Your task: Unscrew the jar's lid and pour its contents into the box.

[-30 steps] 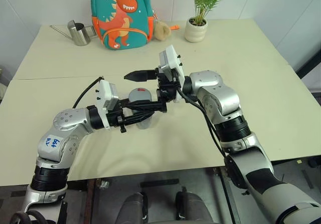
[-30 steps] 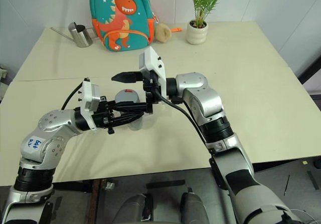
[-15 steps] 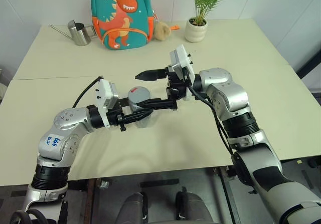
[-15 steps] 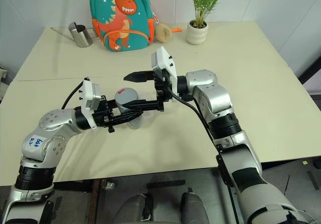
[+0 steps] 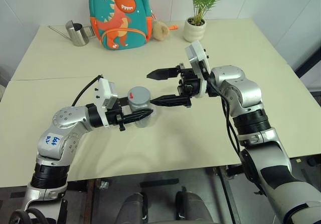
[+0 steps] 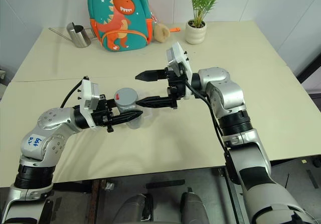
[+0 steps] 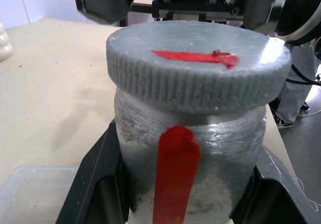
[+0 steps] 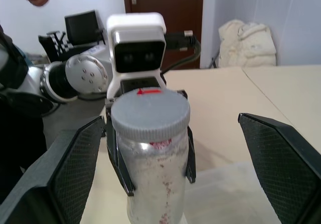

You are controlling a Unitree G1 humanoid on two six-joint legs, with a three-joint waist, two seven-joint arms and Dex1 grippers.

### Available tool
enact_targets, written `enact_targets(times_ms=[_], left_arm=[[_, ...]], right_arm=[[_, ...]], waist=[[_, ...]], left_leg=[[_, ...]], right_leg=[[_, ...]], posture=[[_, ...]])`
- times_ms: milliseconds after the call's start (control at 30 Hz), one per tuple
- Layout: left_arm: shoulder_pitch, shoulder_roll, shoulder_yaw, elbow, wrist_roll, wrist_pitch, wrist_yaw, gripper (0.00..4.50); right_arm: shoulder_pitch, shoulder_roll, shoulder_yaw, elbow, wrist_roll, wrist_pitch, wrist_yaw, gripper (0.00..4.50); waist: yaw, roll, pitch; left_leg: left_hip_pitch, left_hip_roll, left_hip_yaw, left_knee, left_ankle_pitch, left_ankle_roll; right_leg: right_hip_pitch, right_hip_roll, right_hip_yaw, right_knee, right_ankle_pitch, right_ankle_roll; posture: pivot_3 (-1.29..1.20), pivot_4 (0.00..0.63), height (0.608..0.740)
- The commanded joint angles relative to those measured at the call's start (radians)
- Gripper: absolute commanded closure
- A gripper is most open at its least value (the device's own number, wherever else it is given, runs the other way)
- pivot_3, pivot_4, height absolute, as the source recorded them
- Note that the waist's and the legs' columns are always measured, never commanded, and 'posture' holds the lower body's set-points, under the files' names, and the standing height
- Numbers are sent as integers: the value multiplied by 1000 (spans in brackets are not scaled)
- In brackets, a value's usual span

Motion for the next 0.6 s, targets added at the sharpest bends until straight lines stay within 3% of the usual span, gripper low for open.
enact_targets(times_ms=[33,600], left_arm=[[0,12,22,-37,-16,-7,-9,2578],[-5,-13,-4,-37,-9,-13,1,2578]], right_arm=[[-23,13,-22,-68,35,20,-4,11],[-21,97,60,-108,-38,60,-95,11]], waist=[[0,0,0],[0,0,0]], left_leg=[[0,0,0,0,0,0],[0,-1,0,0,0,0]], right_leg=[[0,0,0,0,0,0],[0,0,0,0,0,0]], posture=[[0,150,740],[0,150,740]])
